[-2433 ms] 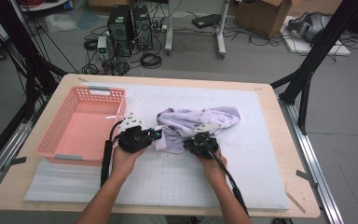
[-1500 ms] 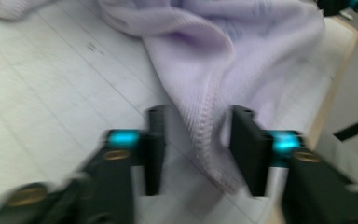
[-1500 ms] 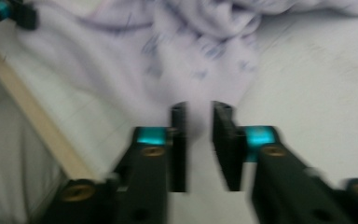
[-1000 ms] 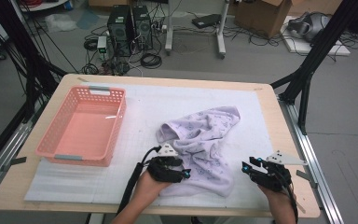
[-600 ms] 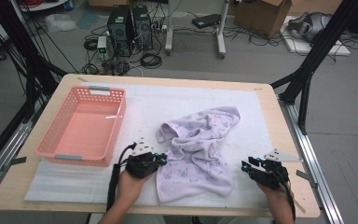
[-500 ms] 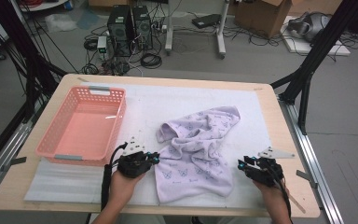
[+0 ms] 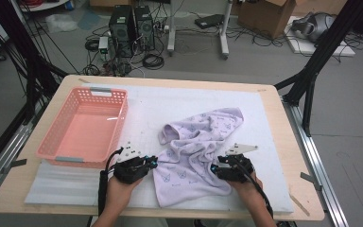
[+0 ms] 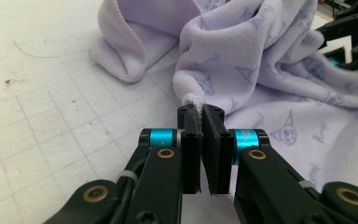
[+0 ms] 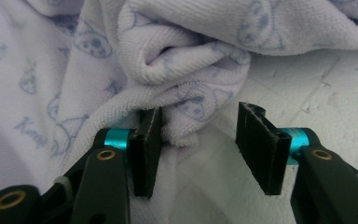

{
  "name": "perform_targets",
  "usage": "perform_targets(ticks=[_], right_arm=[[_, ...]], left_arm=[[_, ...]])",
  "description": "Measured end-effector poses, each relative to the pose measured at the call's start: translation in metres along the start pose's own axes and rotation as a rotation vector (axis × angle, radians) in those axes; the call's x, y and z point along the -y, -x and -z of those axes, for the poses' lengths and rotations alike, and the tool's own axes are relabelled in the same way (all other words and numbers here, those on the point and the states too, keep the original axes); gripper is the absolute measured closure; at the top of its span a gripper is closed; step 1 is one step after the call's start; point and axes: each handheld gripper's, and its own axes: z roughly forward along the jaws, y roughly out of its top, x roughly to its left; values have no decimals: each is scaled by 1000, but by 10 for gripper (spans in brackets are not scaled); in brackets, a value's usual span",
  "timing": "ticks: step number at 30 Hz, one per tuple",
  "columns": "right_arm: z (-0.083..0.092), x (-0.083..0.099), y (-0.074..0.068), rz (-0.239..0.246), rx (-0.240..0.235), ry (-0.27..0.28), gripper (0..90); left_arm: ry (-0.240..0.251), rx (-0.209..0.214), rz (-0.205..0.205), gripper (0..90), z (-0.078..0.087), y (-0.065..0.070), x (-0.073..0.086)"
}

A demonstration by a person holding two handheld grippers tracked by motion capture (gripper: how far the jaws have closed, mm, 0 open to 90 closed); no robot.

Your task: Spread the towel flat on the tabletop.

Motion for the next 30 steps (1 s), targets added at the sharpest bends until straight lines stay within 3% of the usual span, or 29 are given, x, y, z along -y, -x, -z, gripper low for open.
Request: perform_targets(ticks=[1, 2, 3, 6, 15, 18, 20, 22, 24, 26, 28, 30], right_arm=[[0, 0, -2, -2, 1, 1, 626], [1, 0, -3, -6, -27, -5, 810], [2, 0, -5, -14, -52, -10, 815], [9, 0, -6, 22, -20, -21, 838], [70, 26, 19, -22, 206, -46, 839], [89, 39, 20, -49, 239, -66, 836], [93, 47, 18, -65, 218, -104, 824], [94, 52, 14, -56, 162, -115, 760], [100, 51, 16, -73, 106, -28, 652], [108, 45, 23, -99, 94, 78, 632], [110, 34, 34, -88, 125, 110, 647], [100, 22, 46, -83, 135, 93, 646]], left_arm=[[-1, 2, -5, 852, 0, 0, 0], [-2, 6, -5, 852, -1, 0, 0], [-1, 5, -6, 852, 0, 1, 1], [9, -5, -7, 853, 2, 1, 1], [0, -33, 2, 859, 1, 1, 2], [-3, -33, 7, 859, 1, 0, 3], [-11, -34, -3, 858, -2, 2, 3], [-11, -16, -8, 836, -3, 2, 3], [2, 14, -10, 626, -5, 3, 2], [13, 22, -9, 511, -7, 5, 0], [16, 43, -2, 442, -12, 5, -4], [6, 68, 2, 426, -18, 5, -9]])
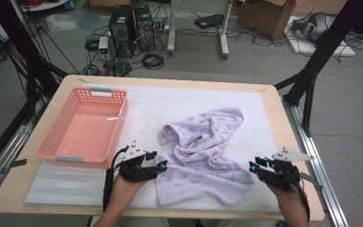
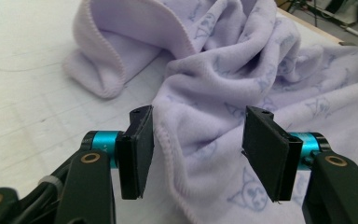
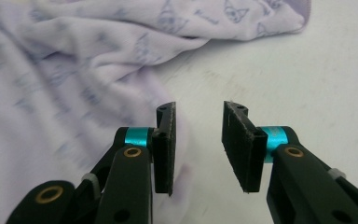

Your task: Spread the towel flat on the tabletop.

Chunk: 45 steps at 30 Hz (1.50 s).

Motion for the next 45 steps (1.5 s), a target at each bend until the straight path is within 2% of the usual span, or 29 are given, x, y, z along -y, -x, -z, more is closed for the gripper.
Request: perform_targets(ticks=[1, 2, 4, 6, 8, 10, 12, 13, 14, 15, 16, 17, 18, 19, 20, 23, 26, 29, 31, 34, 36, 37, 38, 40, 42, 45], right_arm=[[-9, -5, 4, 17, -1, -10, 650], [-18, -9, 6, 12, -10, -23, 658], [-37, -16, 6, 21, -31, -44, 676], [-58, -20, 2, 13, -79, -66, 679], [-76, -22, -4, 32, -103, -106, 669], [-88, -25, -12, 34, -149, -120, 609], [-98, -27, -23, 47, -174, -131, 581], [-103, -27, -29, 79, -173, -150, 578], [-106, -27, -37, 126, -135, -159, 591], [-105, -28, -42, 168, -124, -159, 710], [-104, -28, -43, 176, -148, -167, 833], [-101, -28, -44, 183, -132, -173, 857], [-98, -27, -42, 192, -97, -180, 862], [-94, -26, -39, 189, -46, -186, 865], [-89, -24, -33, 177, -14, -179, 866], [-68, -16, -9, 94, 64, -157, 867], [-50, -7, 6, 42, 94, -137, 867], [-39, -1, 8, 32, 78, -128, 867], [-34, 3, 1, 54, 73, -147, 866], [-27, 12, -7, 49, 47, -171, 865], [-23, 17, -9, 36, 22, -170, 858], [-21, 18, -10, 28, 8, -171, 852], [-19, 18, -10, 28, -1, -159, 837], [-15, 16, -7, 2, -4, -116, 724], [-14, 10, -2, -43, -7, -58, 683], [-19, -1, 8, -59, 15, -6, 672]], left_arm=[[-7, 7, 2, 423, -4, 0, -2], [-9, 7, 11, 423, -9, 0, -5], [-26, 12, 1, 426, -18, 0, -12], [-56, 16, -19, 425, -29, 2, -19], [-77, 24, -25, 425, -38, 4, -24], [-103, 30, -36, 419, -49, 6, -28], [-137, 39, -51, 419, -59, 8, -31], [-154, 35, -51, 420, -64, 9, -32], [-162, 35, -52, 423, -68, 10, -31], [-176, 36, -56, 443, -71, 11, -30], [-201, 28, -91, 538, -73, 12, -29], [-210, 16, -114, 694, -73, 13, -27], [-209, 16, -94, 787, -71, 11, -28], [-206, 3, -84, 808, -67, 10, -29], [-193, -17, -85, 813, -63, 9, -30], [-160, -21, -55, 814, -49, 3, -28], [-142, -12, -21, 814, -39, -2, -20], [-139, 3, -27, 812, -33, 2, -15], [-138, 14, -30, 812, -28, 7, -10], [-142, 42, -18, 798, -22, 9, -3], [-142, 58, -24, 744, -20, 10, -3], [-133, 65, -23, 684, -20, 10, -4], [-125, 63, -25, 617, -20, 10, -6], [-104, 66, -26, 533, -20, 9, -13], [-75, 59, -25, 518, -22, 9, -22], [-75, 30, -32, 500, -30, 6, -35]])
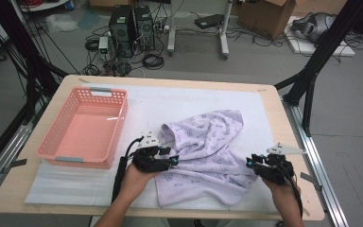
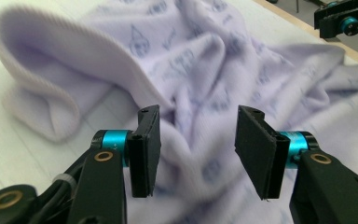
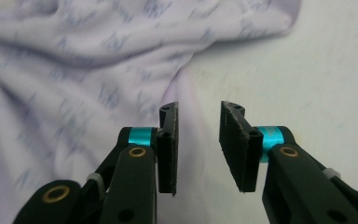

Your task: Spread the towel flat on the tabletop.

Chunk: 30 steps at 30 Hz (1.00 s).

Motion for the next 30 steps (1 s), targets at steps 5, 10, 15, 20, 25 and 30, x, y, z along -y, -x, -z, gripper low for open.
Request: perform_targets(ticks=[5, 10, 15, 20, 25, 30], right_arm=[[-35, -18, 6, 0, -7, -36, 665], [-71, -27, -3, 49, -8, -133, 640], [-85, -32, -11, 69, -11, -157, 605], [-88, -33, -15, 99, -17, -150, 589], [-89, -36, -12, 46, -50, -105, 584], [-98, -42, -17, 44, -25, -116, 635]], left_arm=[[-93, -22, 6, 458, -29, -7, -11], [-161, -40, -6, 479, -56, -3, -13], [-171, -107, -62, 795, -57, -3, -14], [-85, -222, 1, 803, -28, -26, -16], [-12, -324, 85, 802, 1, -55, -12], [9, -360, 116, 799, 6, -66, -10]])
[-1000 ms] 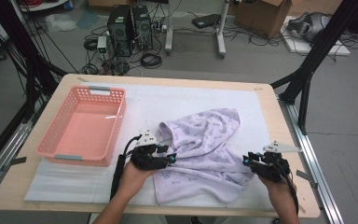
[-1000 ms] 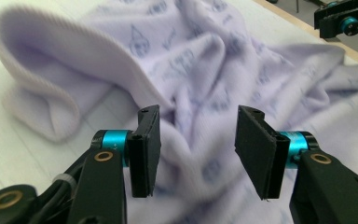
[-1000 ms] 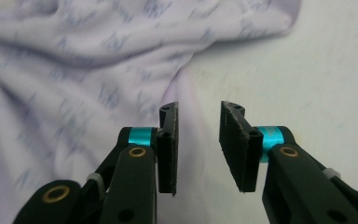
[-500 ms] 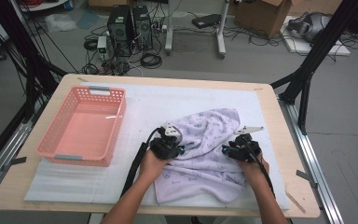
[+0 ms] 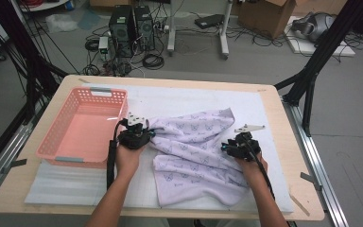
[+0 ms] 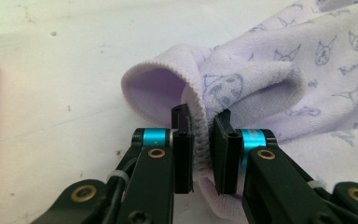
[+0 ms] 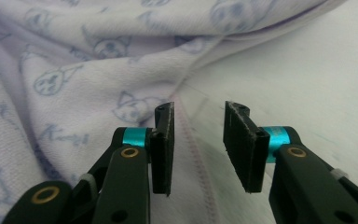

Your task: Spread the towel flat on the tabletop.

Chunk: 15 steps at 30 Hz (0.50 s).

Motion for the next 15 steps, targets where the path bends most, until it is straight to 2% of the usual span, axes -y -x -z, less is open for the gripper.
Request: perform_targets(ticks=[2, 3, 4, 5, 7, 9, 11, 15], right_arm=[[-8, -5, -6, 22, -19, -13, 625], [-12, -7, -10, 35, -28, -26, 608], [-16, -10, -15, 55, -20, -27, 610], [-17, -12, -18, 67, -14, -25, 654], [-19, -16, -24, 120, -15, -39, 850], [-19, -18, -27, 171, 15, -54, 864], [-18, -20, -23, 167, 50, -67, 869], [-8, -19, 4, 82, 148, -37, 871]], left_arm=[[-1, -1, -14, 797, -1, 1, 2], [7, 2, -7, 797, -1, 1, 3], [8, 5, -5, 797, -1, 0, 3], [10, 7, 2, 797, -2, 0, 5], [11, 12, 4, 796, -2, -1, 5], [14, 16, 7, 795, -1, -2, 6], [22, 24, 14, 795, -1, -2, 5], [34, 52, 14, 795, -3, -2, 6]])
